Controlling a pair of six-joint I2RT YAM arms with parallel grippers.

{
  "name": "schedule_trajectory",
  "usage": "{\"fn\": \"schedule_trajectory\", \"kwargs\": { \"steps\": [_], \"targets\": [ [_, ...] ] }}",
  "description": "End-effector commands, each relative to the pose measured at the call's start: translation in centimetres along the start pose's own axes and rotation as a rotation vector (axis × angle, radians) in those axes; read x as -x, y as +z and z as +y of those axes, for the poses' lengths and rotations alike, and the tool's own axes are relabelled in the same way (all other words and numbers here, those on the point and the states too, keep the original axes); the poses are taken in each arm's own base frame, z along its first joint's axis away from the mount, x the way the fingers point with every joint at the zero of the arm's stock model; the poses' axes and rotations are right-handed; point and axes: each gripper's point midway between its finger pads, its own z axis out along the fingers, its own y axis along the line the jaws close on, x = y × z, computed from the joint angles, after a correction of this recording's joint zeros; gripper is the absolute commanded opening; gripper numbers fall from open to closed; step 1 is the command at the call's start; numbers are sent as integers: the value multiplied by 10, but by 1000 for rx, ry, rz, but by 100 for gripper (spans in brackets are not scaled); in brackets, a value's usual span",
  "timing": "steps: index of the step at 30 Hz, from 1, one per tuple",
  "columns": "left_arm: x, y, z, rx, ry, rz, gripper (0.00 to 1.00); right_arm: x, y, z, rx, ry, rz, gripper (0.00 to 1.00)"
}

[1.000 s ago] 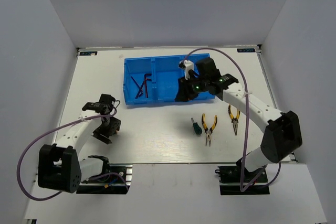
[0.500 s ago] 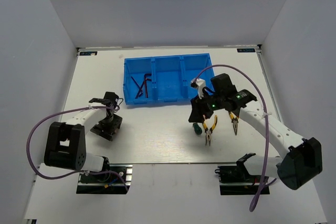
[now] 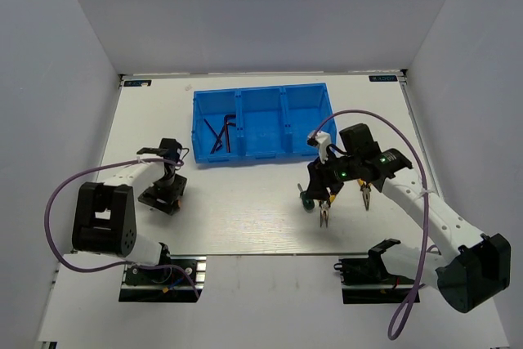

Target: Sort the tools into containers

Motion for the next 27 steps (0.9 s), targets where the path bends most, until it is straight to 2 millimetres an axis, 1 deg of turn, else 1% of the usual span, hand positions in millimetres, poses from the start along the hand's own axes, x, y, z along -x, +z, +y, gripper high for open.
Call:
{"fn": "schedule_trajectory", "kwargs": {
  "steps": [1, 2, 3, 4, 5, 6, 8, 9, 10, 11, 12, 13, 14, 15, 16, 17, 18, 19, 20, 21, 22, 23, 24, 25, 26, 27],
  "targets": [
    [8, 2, 16, 38, -29, -41, 77, -5, -4, 0, 2, -4, -2, 55],
    [7, 4, 19, 48, -25, -39, 75, -5, -4, -2, 0, 2, -1, 55],
    [5, 5, 22, 57, -22, -37, 65, -6, -4, -2, 3, 5, 2, 55],
    [7, 6, 23, 60, -31, -36, 59, -5, -4, 0, 7, 3, 2, 55],
    [8, 6, 20, 49, -35, -39, 53, -6, -5, -3, -1, 8, 0, 55],
    [8, 6, 20, 48, -35, -39, 42, -8, -5, -3, -2, 3, 8, 55],
    [9, 7, 16, 29, -13, -43, 33, -11, -7, -5, -14, -1, 18, 55],
    [11, 3, 13, 10, 9, -48, 25, -15, -7, -7, -20, -6, 29, 55],
    [14, -2, 9, -11, 20, -54, 20, -15, -8, -8, -24, -5, 28, 55],
    [15, -7, 3, -42, 47, -63, 12, -18, -9, -11, -44, -7, 35, 55],
    [19, -19, -8, -89, 106, -78, 7, -21, -8, -13, -52, -2, 41, 53],
    [22, -27, -15, -123, 139, -83, 0, -25, -9, -18, -81, 3, 53, 48],
    [25, -38, -21, -171, 177, -86, 0, -29, -8, -20, -93, 12, 63, 42],
    [25, -56, -42, -286, 290, -92, 0, -33, -7, -27, -129, 32, 79, 16],
    [24, -68, -54, -364, 352, -99, 0, -37, -7, -35, -174, 52, 95, 3],
    [21, -94, -84, -544, 411, -94, 0, -42, -6, -42, -203, 64, 114, 0],
    [21, -115, -93, -638, 531, -137, 0, -44, -6, -48, -234, 71, 120, 0],
    [18, -131, -104, -713, 602, -146, 0, -48, -3, -51, -242, 98, 131, 0],
    [10, -164, -121, -862, 680, -124, 0, -49, -2, -53, -251, 104, 135, 0],
    [0, -180, -137, -951, 749, -126, 0, -50, -2, -59, -275, 108, 138, 10],
    [-5, -191, -146, -1013, 836, -137, 0, -54, 0, -61, -287, 128, 148, 19],
    [-10, -219, -158, -1101, 883, -129, 0, -53, 1, -62, -293, 131, 151, 27],
    [-19, -232, -170, -1158, 932, -127, 0, -54, -1, -69, -328, 142, 156, 33],
    [-26, -224, -184, -1149, 983, -107, 0, -55, 1, -72, -336, 161, 168, 43],
    [-27, -248, -199, -1211, 1013, -125, 0, -55, -1, -74, -349, 163, 169, 46],
    [-38, -254, -207, -1228, 1056, -110, 0, -54, -1, -76, -359, 169, 171, 48]
  ]
}}
